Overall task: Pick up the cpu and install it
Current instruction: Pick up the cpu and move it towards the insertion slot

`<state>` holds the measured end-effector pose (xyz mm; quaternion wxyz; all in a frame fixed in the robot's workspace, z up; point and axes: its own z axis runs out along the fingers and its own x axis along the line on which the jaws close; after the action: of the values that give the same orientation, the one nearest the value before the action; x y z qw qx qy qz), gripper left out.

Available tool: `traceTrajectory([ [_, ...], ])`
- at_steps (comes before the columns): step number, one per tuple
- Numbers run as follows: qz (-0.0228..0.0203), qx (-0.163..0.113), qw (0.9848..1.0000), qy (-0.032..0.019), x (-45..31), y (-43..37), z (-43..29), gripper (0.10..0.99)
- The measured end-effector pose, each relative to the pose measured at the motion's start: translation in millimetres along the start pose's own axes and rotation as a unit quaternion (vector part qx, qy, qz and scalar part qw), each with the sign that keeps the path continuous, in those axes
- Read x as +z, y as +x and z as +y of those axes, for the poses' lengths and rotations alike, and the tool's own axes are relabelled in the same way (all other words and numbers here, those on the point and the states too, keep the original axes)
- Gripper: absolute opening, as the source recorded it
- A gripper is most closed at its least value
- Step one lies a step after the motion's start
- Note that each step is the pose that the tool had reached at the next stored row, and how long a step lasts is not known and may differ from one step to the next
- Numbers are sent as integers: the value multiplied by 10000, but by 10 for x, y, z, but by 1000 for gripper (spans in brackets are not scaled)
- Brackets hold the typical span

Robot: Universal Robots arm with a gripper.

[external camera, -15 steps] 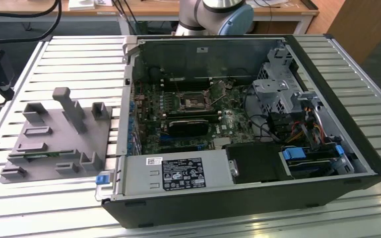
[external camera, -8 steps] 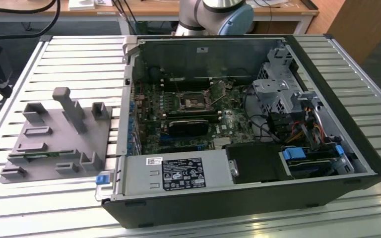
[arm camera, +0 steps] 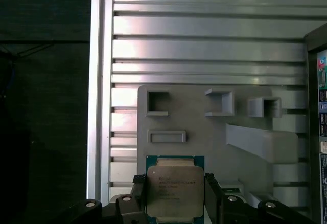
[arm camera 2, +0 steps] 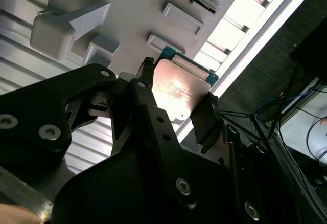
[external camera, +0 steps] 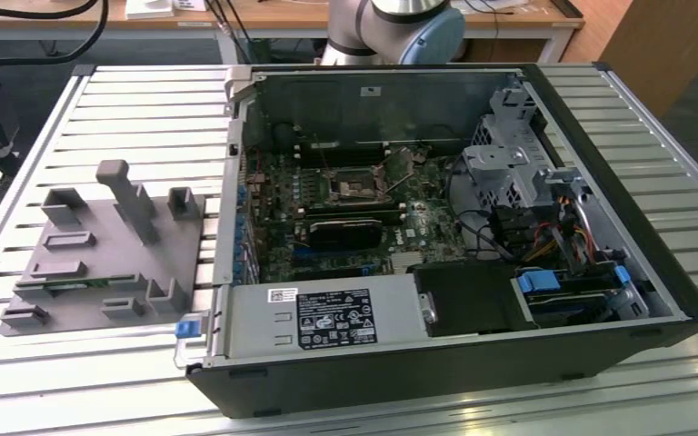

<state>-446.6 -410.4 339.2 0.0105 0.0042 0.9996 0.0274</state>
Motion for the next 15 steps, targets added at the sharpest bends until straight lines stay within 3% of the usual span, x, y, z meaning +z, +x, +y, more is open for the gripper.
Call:
traceTrajectory([
  [15, 0, 0, 10000, 0, -124, -3, 9, 545],
])
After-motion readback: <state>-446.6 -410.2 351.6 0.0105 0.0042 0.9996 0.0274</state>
